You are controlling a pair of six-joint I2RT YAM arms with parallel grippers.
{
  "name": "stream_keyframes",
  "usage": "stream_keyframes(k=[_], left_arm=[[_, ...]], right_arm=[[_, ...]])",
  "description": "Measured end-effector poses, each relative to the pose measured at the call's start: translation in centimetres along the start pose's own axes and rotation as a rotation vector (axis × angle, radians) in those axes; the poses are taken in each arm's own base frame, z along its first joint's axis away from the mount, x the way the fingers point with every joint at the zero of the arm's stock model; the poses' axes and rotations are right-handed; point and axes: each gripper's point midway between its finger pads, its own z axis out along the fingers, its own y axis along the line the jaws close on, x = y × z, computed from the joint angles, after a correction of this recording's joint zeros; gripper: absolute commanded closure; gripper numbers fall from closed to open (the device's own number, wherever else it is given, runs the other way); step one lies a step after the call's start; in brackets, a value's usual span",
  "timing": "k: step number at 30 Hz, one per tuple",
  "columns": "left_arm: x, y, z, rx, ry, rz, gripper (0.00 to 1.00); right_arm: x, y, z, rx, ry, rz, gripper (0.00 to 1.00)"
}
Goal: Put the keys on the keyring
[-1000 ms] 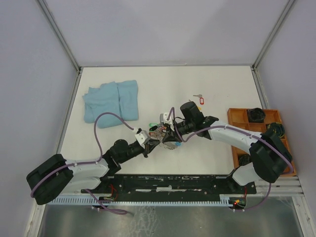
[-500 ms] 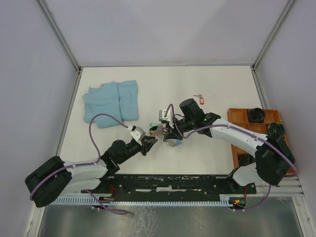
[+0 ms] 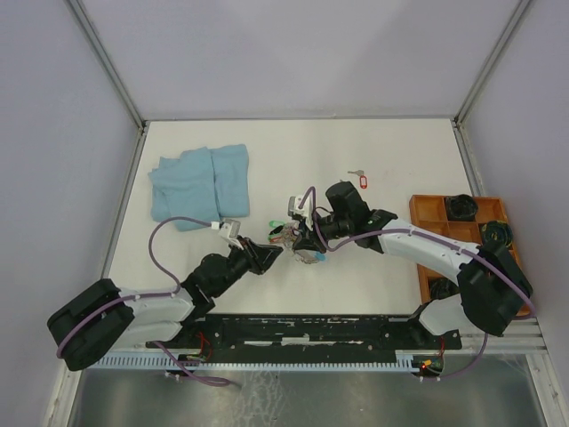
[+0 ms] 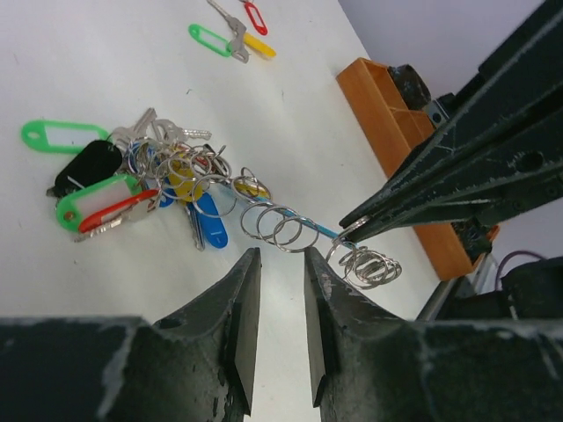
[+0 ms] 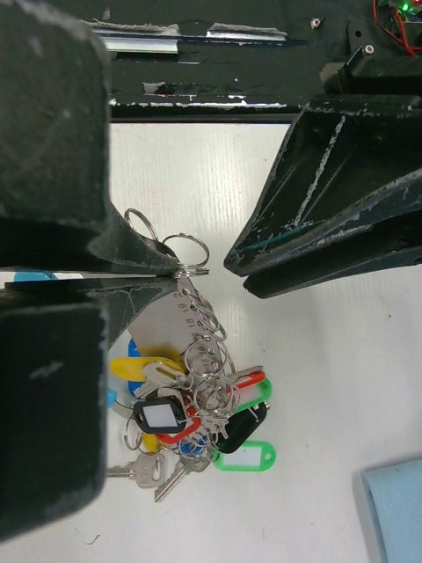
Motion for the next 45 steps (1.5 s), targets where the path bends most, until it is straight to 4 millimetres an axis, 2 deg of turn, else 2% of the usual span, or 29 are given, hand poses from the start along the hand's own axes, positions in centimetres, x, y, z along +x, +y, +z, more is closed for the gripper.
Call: stream_keyframes(k=[10, 14, 24, 33, 45], left_arm=[[2.1, 1.8, 0.6, -0.115, 0.039, -0.277, 0.66], [1.5, 1.1, 1.1, -0.084, 0.005, -0.334, 0.66], [-0.1, 0.0, 1.6, -0.024, -0.056, -0.399, 0.65], [1.1, 0.9, 2.2, -0.057, -0.034, -0.496, 0.61], [1.9, -0.2, 2.8, 0.011, 0.002, -0.564, 0.67]], right_arm=[[-0.7, -0.1, -0.1, 0.012, -0.034, -0.002, 0.99], [-0.9, -0.2, -0.1, 0.014, -0.042, -0.004, 0.99], [-0.6, 0.3, -0.2, 0.006, -0.043, 0.007, 0.99], [-0.7, 0.8, -0.4, -0.005, -0.062, 0.021, 0.99], [-1.0, 1.1, -0.7, -0.002, -0.086, 0.018, 0.99]])
